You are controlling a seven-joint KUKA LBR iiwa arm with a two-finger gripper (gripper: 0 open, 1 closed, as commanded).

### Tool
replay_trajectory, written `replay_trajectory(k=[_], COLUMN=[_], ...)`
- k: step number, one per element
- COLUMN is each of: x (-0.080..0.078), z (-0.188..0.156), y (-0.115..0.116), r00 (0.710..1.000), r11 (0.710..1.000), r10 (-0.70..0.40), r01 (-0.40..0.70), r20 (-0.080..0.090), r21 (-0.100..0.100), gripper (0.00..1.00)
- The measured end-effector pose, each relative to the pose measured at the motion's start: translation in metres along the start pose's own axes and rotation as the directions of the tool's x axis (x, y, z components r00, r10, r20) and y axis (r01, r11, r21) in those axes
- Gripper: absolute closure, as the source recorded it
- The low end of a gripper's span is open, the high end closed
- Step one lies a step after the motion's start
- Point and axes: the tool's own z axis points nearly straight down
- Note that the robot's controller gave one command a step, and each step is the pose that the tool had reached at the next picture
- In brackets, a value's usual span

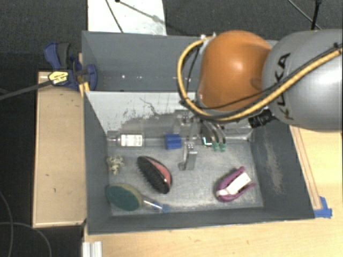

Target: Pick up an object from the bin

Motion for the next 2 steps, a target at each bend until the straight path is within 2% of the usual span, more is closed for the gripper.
replay_trajectory(k=[1, 2], x=[0.026, 0.006], z=[0.150, 0.175], y=[0.060, 0.029], r00=[0.995, 0.990], r11=[0.995, 0.990], r10=[-0.103, -0.143], r01=[0.103, 0.143], r20=[0.006, 0.006], r21=[-0.003, 0.001], gripper=[0.00, 0.00])
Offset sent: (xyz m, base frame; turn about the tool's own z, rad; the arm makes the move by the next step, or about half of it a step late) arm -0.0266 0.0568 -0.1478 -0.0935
